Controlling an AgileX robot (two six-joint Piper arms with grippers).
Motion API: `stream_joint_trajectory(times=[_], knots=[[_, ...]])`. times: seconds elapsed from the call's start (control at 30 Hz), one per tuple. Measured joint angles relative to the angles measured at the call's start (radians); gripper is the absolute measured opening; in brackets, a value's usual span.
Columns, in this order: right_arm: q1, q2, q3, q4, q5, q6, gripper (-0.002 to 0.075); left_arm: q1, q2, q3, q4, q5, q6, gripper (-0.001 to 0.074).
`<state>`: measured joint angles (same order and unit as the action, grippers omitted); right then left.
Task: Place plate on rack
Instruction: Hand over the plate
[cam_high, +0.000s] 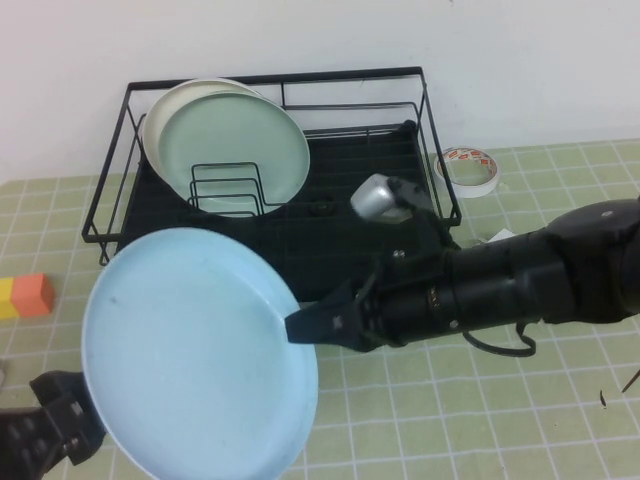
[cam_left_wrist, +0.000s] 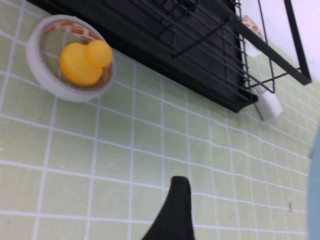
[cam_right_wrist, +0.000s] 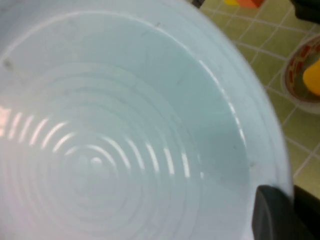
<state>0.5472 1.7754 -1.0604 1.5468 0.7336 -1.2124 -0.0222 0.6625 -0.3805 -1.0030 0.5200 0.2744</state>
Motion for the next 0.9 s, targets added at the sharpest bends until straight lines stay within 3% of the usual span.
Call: stream_joint_trajectory(times=[0.67, 0.9], knots=[[-0.038, -0.002, 0.001, -0.059, -0.217, -0.002, 0.0012, 0.0, 0.0, 0.0, -0.177, 0.043, 0.134, 0.0607], [-0.034, -0.002, 0.002, -0.038, -0.152, -0.034, 0.0012, 0.0, 0.0, 0.0, -0.222, 0.009, 0.17, 0.0607]])
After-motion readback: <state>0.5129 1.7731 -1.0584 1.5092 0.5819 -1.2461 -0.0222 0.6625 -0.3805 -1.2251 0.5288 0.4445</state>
